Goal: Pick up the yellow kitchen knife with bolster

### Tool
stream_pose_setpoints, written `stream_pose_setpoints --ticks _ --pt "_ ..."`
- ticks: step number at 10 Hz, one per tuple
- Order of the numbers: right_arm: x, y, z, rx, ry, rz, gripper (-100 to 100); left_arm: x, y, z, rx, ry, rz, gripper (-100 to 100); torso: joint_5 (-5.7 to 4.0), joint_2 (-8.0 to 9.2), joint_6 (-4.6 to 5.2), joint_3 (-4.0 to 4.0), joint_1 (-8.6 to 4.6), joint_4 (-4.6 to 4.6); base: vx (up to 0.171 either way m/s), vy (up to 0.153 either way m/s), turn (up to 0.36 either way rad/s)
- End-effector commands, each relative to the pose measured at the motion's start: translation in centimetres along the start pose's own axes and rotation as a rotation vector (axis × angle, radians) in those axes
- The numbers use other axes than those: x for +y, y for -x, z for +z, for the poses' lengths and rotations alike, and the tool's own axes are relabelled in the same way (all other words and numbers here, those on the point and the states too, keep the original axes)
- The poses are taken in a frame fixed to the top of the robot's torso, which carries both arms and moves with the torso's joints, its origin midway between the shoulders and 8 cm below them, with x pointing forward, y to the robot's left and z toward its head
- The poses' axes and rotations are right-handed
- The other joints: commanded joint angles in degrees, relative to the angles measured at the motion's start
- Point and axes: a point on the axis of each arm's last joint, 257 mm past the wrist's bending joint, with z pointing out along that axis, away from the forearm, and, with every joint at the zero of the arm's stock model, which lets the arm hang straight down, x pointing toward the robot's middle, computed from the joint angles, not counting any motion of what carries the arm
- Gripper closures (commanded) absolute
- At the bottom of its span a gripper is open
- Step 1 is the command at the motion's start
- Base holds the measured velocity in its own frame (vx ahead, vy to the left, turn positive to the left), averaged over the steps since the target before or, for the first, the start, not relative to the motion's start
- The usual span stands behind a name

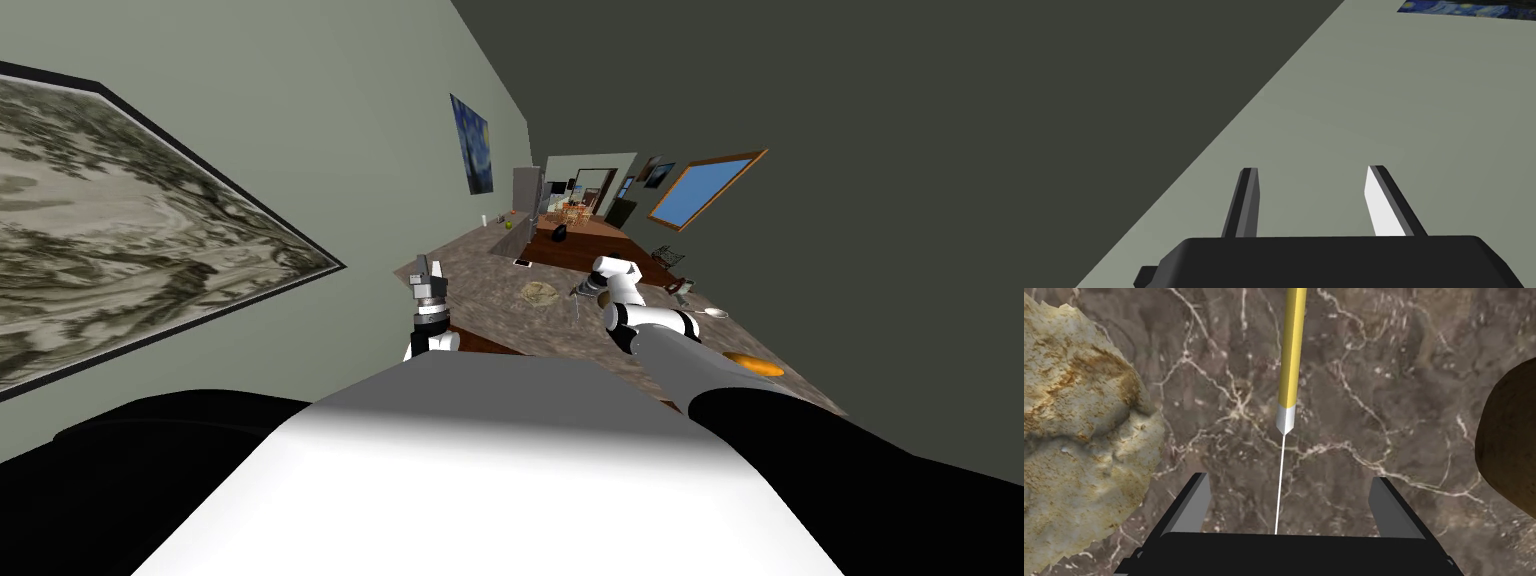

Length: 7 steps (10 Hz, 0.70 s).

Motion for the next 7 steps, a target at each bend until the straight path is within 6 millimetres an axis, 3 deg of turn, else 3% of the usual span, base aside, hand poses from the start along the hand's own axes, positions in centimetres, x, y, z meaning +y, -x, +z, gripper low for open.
stream_pose_setpoints --ticks 1,3,4,5,6,7 --pt "-0.1 1.4 0.1 -0.057 -0.009 0.025 -100 0.0 0.0 0.0 0.0 0.0 0.0 0 0.0 0.0 0.0 0.0 0.0 0.0 0.078 0.018 -0.073" --pt "-0.2 2.5 0.4 -0.105 -0.016 0.043 -100 0.0 0.0 0.0 0.0 0.0 0.0 0 0.0 -0.02 -0.01 -0.01 0.02 0.0 0.057 0.032 -0.071" --pt "-0.1 2.0 0.4 -0.088 -0.014 0.037 -100 0.0 0.0 0.0 0.0 0.0 0.0 0 0.01 0.11 0.0 0.05 0.05 0.02 0.008 0.014 -0.03" --pt "-0.1 2.2 0.4 -0.092 -0.014 0.038 0 0.0 0.0 0.0 0.0 0.0 0.0 0 0.0 0.21 -0.02 0.12 -0.01 0.05 0.0 0.0 0.0" --pt "0.0 2.6 1.5 -0.092 -0.015 0.033 -100 0.0 0.0 0.0 0.0 0.0 0.0 0 -0.01 0.26 -0.01 0.15 -0.06 0.06 0.014 0.018 -0.051" --pt "0.1 2.9 2.2 -0.092 -0.015 0.029 -100 0.0 0.0 0.0 0.0 0.0 0.0 0 -0.02 0.25 0.0 0.14 -0.03 0.05 0.019 0.025 -0.072"
